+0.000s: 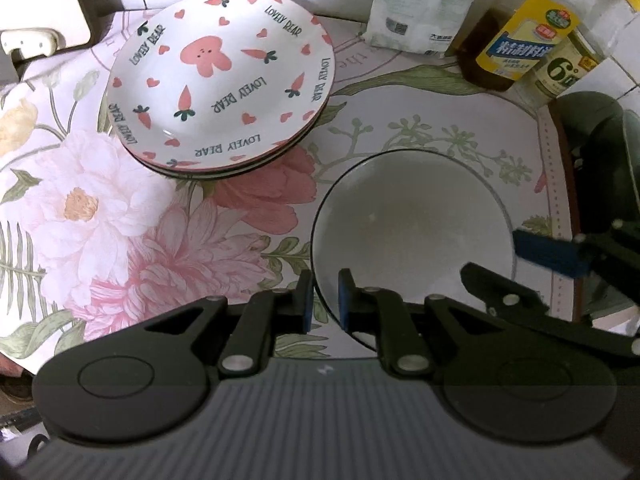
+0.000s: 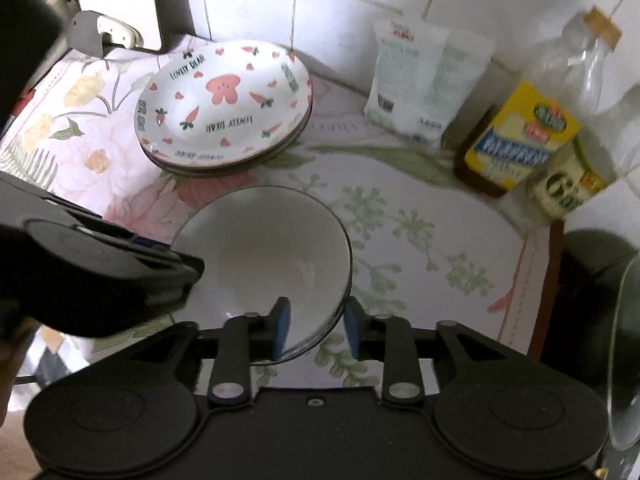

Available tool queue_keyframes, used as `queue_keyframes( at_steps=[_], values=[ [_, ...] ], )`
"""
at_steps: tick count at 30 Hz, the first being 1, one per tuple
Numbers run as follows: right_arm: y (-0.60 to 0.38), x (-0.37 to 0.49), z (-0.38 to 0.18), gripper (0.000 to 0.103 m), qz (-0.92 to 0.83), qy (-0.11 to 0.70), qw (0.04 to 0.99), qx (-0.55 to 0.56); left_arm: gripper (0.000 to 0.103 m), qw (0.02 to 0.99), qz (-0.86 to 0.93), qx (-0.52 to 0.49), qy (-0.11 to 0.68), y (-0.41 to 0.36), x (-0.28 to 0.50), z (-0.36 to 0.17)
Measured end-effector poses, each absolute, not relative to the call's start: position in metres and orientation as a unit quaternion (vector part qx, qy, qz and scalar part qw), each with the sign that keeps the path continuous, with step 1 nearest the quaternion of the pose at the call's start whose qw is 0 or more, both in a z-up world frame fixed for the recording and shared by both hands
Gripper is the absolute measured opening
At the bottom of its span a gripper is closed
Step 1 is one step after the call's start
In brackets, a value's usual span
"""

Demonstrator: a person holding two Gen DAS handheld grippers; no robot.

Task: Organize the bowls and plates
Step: 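Open both grippers and pull back from the bowl stack, then move both grippers to the sides of the three nested bowls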

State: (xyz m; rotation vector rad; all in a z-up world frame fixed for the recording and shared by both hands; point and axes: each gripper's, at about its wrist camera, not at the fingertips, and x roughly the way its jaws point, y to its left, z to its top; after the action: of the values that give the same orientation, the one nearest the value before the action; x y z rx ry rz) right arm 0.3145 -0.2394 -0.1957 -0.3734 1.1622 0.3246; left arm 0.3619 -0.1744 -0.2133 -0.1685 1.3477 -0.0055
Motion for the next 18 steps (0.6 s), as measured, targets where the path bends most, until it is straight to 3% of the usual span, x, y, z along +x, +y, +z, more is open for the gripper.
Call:
queue_keyframes(
  at_steps=[13,18],
  values=[
    [-0.291,0.29,-0.166,0.039,0.226,0.478,0.847,-0.061,0.015,0.781,-0.009,-0.099,0.617,-0.17,0.349,-0.196],
    [-0.305,0.265,-0.146,0.046,0.247,0.428,0.868,-0.053,0.017,0.798,-0.029,-0.103,0.593,-0.167,0.333,-0.166]
  ],
)
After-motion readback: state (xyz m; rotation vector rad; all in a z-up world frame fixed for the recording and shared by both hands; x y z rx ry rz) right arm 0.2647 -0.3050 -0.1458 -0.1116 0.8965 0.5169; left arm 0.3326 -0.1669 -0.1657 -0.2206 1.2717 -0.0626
